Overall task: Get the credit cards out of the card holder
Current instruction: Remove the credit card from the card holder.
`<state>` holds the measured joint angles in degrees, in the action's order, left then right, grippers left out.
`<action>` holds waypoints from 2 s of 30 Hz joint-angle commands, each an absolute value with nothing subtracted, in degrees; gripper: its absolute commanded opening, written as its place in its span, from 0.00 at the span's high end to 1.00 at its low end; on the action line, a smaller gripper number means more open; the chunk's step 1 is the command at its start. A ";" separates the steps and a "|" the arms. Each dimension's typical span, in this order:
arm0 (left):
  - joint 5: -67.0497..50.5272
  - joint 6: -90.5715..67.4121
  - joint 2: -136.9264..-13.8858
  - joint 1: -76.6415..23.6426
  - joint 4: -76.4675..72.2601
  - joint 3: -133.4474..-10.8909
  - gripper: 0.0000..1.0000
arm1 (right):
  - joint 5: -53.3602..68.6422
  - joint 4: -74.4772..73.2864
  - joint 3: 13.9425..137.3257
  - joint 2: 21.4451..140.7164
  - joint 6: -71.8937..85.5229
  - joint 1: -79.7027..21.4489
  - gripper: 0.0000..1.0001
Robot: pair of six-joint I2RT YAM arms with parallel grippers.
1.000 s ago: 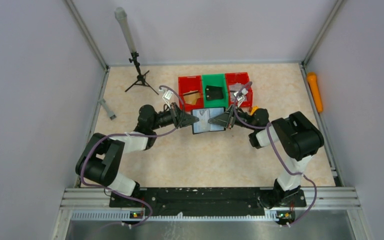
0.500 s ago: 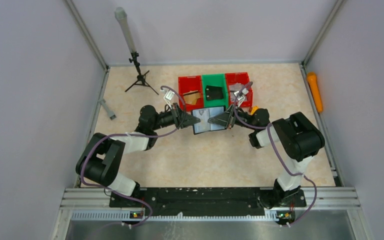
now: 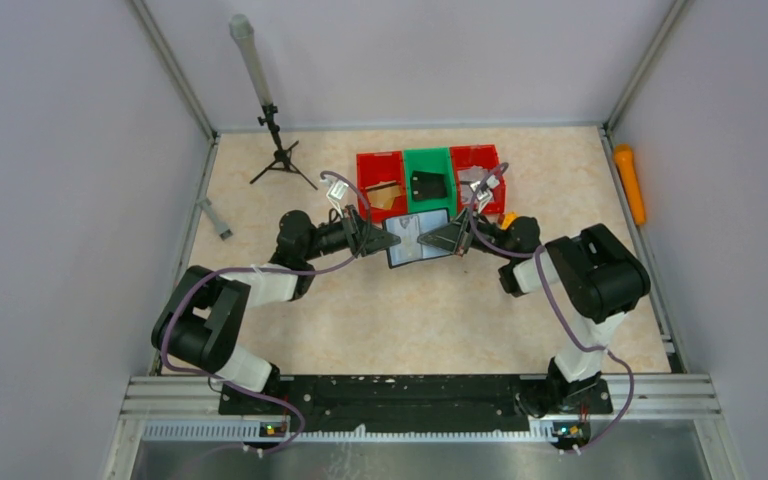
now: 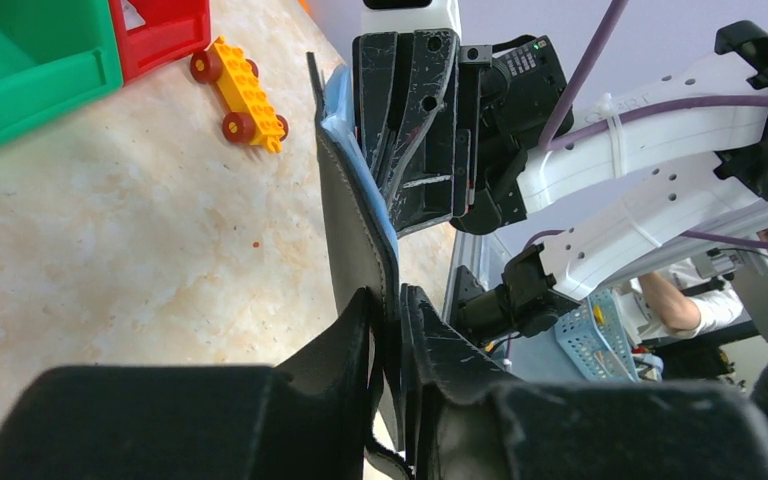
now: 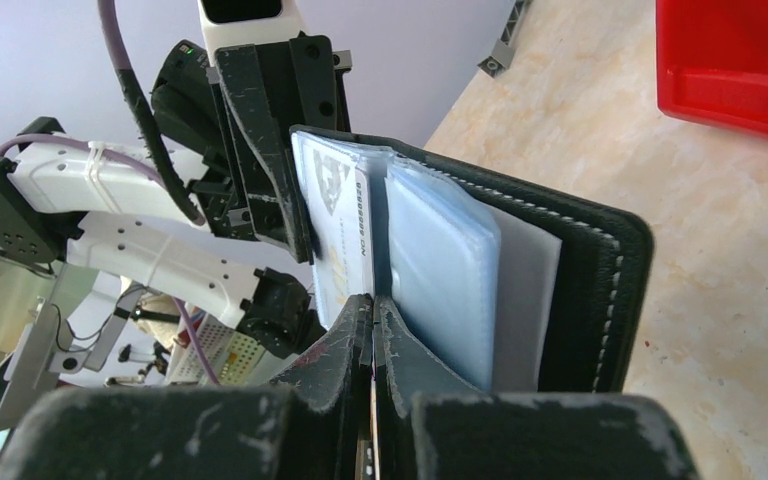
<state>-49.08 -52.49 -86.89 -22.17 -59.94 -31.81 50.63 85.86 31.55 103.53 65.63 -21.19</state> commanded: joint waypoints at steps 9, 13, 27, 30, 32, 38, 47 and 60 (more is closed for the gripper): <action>-50.19 -52.47 -84.93 -21.75 -64.51 -31.19 0.74 | 50.01 92.70 31.60 101.51 65.30 -20.22 1.00; -50.19 -52.56 -84.99 -21.62 -64.56 -31.20 0.83 | 49.98 92.70 31.47 101.54 65.39 -20.17 1.00; -49.75 -53.70 -83.88 -20.69 -66.92 -29.73 1.00 | 49.22 92.21 30.76 101.60 65.41 -18.94 1.00; -49.75 -53.79 -83.76 -20.59 -67.15 -29.60 1.00 | 49.00 91.58 30.72 101.60 65.14 -18.68 1.00; -49.59 -53.79 -83.63 -20.44 -67.15 -29.52 1.00 | 48.75 91.42 30.53 101.56 65.19 -18.30 1.00; -49.81 -54.09 -84.20 -20.30 -66.99 -29.78 1.00 | 49.17 93.81 30.46 101.80 66.05 -18.09 1.00; -51.18 -56.27 -85.51 -20.30 -70.38 -29.96 1.00 | 50.51 97.75 31.00 102.70 68.27 -18.92 0.82; -54.23 -63.05 -90.25 -20.79 -80.51 -30.94 1.00 | 51.53 93.44 32.28 101.63 65.31 -21.25 0.60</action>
